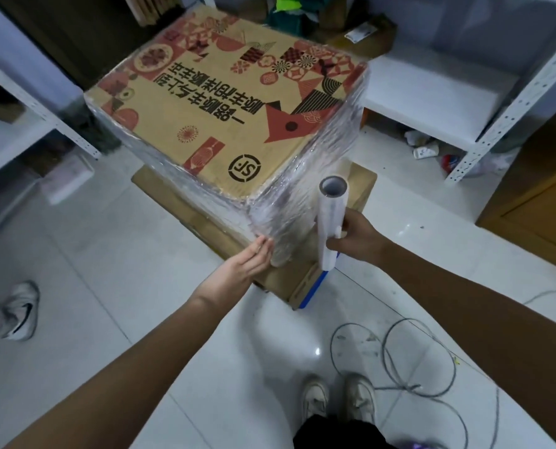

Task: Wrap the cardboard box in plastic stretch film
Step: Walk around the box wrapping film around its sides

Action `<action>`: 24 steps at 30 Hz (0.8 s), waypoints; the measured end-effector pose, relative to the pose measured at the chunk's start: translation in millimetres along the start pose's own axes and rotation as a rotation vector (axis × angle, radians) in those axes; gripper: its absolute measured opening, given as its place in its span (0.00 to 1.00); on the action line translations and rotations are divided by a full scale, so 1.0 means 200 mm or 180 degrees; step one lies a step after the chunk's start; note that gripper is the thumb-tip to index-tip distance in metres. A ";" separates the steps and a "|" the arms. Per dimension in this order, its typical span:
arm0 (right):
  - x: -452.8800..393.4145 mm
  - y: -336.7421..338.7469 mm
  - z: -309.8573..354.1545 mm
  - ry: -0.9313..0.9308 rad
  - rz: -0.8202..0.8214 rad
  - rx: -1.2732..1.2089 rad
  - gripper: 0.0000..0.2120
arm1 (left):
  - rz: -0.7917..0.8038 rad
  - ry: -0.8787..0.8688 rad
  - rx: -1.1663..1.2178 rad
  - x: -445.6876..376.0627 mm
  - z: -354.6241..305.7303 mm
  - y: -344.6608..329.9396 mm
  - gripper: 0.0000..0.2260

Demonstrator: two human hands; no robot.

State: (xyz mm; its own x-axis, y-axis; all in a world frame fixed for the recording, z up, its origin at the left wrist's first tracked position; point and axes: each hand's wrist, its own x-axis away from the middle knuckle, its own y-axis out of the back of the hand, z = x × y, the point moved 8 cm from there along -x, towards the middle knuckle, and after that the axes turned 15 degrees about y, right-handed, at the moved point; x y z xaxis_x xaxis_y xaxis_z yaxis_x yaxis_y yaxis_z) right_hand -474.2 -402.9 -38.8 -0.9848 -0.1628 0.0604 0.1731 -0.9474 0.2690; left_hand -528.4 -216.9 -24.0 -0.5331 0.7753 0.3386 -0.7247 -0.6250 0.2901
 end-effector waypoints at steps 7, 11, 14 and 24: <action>0.00 -0.05 -0.03 0.0035 -0.0220 -0.0457 0.21 | 0.0235 0.0481 0.1178 -0.14 -0.03 0.13 0.20; 0.00 -0.08 -0.05 0.0395 -0.0429 -0.0421 0.27 | -0.0671 0.0838 0.2457 -0.19 0.13 0.15 0.13; -0.01 -0.07 -0.08 0.0693 -0.0617 -0.0237 0.26 | -0.0935 0.0982 0.2655 -0.18 0.15 0.09 0.13; 0.05 0.03 -0.11 0.0813 -0.0601 0.0648 0.21 | -0.0977 0.1273 0.2809 -0.18 0.15 0.10 0.11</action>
State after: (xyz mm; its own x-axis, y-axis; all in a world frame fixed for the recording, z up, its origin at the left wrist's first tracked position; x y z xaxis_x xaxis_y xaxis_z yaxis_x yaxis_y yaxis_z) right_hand -482.4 -416.1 -57.5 -0.9668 -0.0781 -0.2433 -0.0381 -0.8974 0.4395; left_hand -511.0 -261.1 -3.4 -0.6025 0.7860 -0.1389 -0.3600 -0.1122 0.9262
